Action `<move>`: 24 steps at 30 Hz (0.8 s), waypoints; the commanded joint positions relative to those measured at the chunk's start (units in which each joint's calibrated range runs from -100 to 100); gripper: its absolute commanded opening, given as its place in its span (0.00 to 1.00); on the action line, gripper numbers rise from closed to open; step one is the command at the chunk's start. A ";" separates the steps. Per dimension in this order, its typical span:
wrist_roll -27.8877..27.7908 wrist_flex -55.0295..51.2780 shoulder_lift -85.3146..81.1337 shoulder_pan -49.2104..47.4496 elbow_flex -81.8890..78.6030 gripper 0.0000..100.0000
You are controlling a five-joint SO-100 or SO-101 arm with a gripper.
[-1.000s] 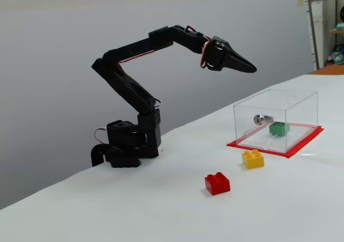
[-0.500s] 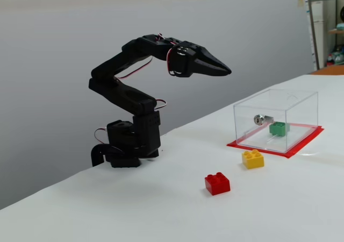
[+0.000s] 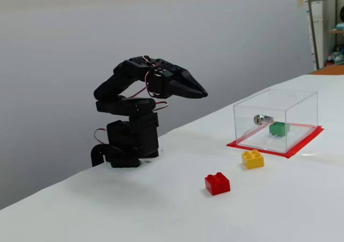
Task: Pick the green lego brick and place it into the transparent box
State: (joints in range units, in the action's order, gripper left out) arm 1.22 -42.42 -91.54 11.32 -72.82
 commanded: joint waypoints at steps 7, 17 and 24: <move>-0.33 -0.32 -7.95 4.31 -8.65 0.02; -0.07 0.47 -8.20 2.83 -16.52 0.02; -0.02 0.47 -8.20 -1.23 -20.22 0.02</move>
State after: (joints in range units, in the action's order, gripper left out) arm 1.03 -42.42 -99.07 11.00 -92.76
